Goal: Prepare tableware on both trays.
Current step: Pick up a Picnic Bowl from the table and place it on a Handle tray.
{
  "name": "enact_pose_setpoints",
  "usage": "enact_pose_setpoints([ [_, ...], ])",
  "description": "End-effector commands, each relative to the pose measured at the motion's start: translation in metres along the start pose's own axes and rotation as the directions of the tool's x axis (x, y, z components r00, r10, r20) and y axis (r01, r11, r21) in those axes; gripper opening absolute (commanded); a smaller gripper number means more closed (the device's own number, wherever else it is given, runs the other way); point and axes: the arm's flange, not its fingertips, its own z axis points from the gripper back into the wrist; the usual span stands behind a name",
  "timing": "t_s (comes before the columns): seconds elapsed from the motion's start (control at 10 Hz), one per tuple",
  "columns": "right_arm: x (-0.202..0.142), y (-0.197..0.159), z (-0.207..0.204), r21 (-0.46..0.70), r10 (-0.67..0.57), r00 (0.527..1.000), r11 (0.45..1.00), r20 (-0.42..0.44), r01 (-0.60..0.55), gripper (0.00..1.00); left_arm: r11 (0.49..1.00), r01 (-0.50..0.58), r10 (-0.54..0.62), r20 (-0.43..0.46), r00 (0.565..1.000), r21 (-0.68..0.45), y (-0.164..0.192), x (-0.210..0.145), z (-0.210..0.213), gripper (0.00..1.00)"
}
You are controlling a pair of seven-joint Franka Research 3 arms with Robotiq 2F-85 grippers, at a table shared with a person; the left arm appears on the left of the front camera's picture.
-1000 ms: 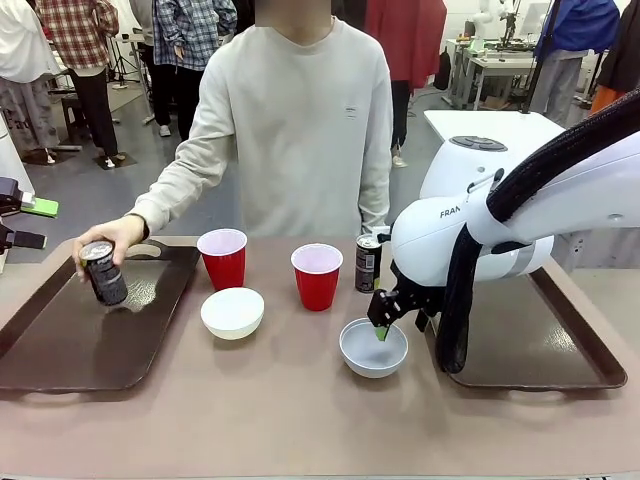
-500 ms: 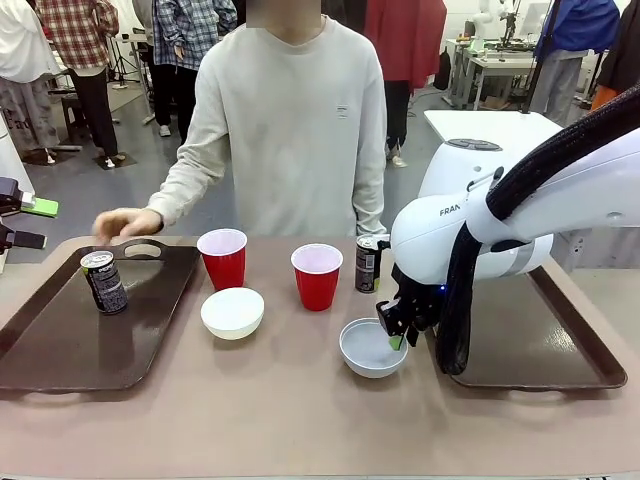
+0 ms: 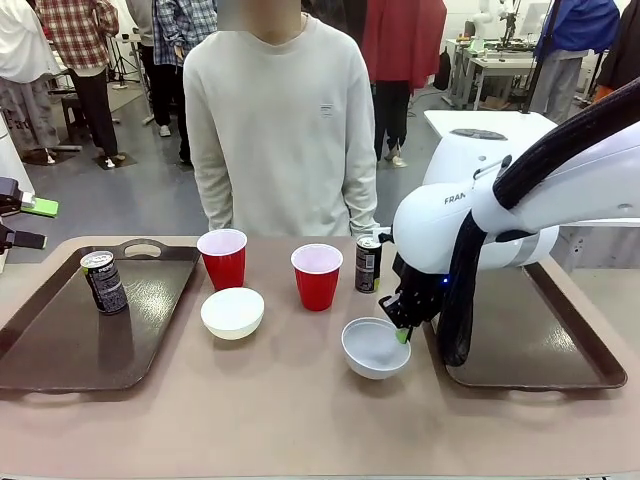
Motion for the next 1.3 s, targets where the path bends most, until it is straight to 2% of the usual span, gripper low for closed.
enact_pose_setpoints([
  [0.0, -0.018, 0.002, 0.042, 0.077, 0.035, 0.999, 0.996, 0.017, -0.036, 0.00, 1.000, -0.007, 0.007, 0.013, 1.000, -0.009, -0.002, 0.001, -0.002, 1.00],
  [0.3, -0.066, 0.014, 0.140, 0.041, 0.048, 0.981, 0.998, 0.188, -0.057, 0.00, 1.000, -0.007, 0.007, 0.013, 1.000, -0.009, -0.002, 0.001, -0.002, 1.00],
  [0.4, -0.069, 0.014, 0.156, 0.027, 0.034, 0.978, 0.999, 0.205, -0.041, 0.00, 1.000, -0.007, 0.007, 0.013, 1.000, -0.009, -0.002, 0.001, -0.002, 1.00],
  [0.5, -0.067, 0.013, 0.157, -0.027, -0.014, 0.988, 0.999, 0.154, 0.018, 0.00, 1.000, -0.007, 0.007, 0.013, 1.000, -0.009, -0.002, 0.001, -0.002, 1.00],
  [0.6, -0.059, 0.017, 0.155, 0.038, 0.052, 0.979, 0.997, 0.197, -0.061, 0.00, 1.000, -0.007, 0.007, 0.013, 1.000, -0.009, -0.002, 0.001, -0.002, 1.00],
  [0.7, -0.070, 0.017, 0.171, 0.018, 0.038, 0.978, 0.999, 0.206, -0.042, 0.02, 1.000, -0.007, 0.007, 0.013, 1.000, -0.009, -0.002, 0.001, -0.002, 1.00],
  [0.8, -0.063, -0.005, 0.156, -0.115, 0.024, 0.984, 0.993, 0.177, -0.003, 0.02, 1.000, -0.007, 0.007, 0.013, 1.000, -0.009, -0.002, 0.001, -0.002, 1.00],
  [0.9, -0.059, -0.038, 0.152, -0.205, -0.008, 0.983, 0.978, 0.183, 0.046, 0.02, 1.000, -0.007, 0.007, 0.013, 1.000, -0.009, -0.002, 0.001, -0.002, 1.00],
  [1.0, -0.070, -0.133, 0.153, -0.180, -0.198, 0.962, 0.956, 0.188, 0.232, 0.02, 1.000, -0.007, 0.007, 0.013, 1.000, -0.009, -0.002, 0.001, -0.002, 1.00],
  [1.2, -0.077, -0.154, 0.150, -0.204, -0.228, 0.948, 0.940, 0.221, 0.274, 0.02, 1.000, -0.007, 0.007, 0.013, 1.000, -0.009, -0.002, 0.001, -0.002, 1.00],
])
